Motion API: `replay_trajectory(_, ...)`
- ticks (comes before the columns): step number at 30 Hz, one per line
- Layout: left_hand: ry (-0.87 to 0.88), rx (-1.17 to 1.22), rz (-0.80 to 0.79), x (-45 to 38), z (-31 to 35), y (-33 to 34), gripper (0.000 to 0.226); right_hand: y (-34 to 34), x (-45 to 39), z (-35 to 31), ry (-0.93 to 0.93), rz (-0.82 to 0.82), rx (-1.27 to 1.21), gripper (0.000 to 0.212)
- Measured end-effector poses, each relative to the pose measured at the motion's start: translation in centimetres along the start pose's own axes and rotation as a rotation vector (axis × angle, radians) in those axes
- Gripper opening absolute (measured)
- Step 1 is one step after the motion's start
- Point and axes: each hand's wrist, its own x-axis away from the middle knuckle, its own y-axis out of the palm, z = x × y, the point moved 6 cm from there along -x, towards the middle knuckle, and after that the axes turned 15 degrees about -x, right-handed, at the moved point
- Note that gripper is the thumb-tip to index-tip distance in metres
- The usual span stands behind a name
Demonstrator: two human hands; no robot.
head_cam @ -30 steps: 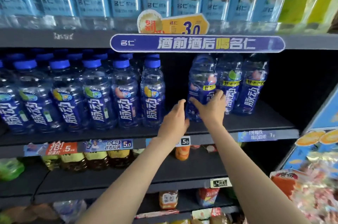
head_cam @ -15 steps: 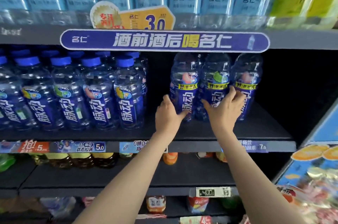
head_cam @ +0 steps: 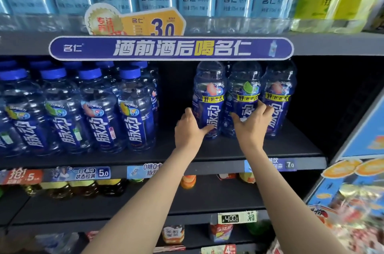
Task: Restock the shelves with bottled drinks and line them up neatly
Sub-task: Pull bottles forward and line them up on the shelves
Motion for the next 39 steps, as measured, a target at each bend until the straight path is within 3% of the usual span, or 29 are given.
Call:
replay_trajectory(11,-0.001,-0.015,-0.006,-0.2,1.0,0.8,0.061,-1.2,-0.9,0.3,0.026,-0.030,0.078,0.069)
replay_trajectory(16,-0.025,0.001,0.011,0.3,1.3,0.8,0.058,-5.1,-1.0,0.1,-0.073,0.160,0.029,0.064)
replay_trajectory(20,-0.048,-0.017,0.019,0.4,1.5,0.7,0.057,-5.6,-1.6,2.6,0.052,0.125,-0.128,0.062)
replay_trajectory(28,-0.053,-0.033,0.008,0.7,2.1,1.1,0.058,-5.9,-2.2,3.2,0.056,0.172,-0.090,0.060)
replay_trajectory(31,0.002,-0.064,0.009,1.4,1.9,0.4,0.070,-5.7,-0.8,1.8,-0.035,0.225,-0.066,0.052)
replay_trajectory(33,0.111,-0.107,0.095,2.9,1.4,-1.1,0.070,-4.5,1.0,-0.2,-0.145,0.228,-0.087,0.046)
replay_trajectory(36,0.284,-0.138,0.324,5.3,-0.7,-4.8,0.054,-0.6,4.0,-3.4,-0.274,0.078,-0.171,0.046)
replay_trajectory(39,0.267,-0.170,0.496,6.3,-5.0,-8.3,0.045,3.9,6.8,-6.5,-0.306,-0.087,-0.267,0.044)
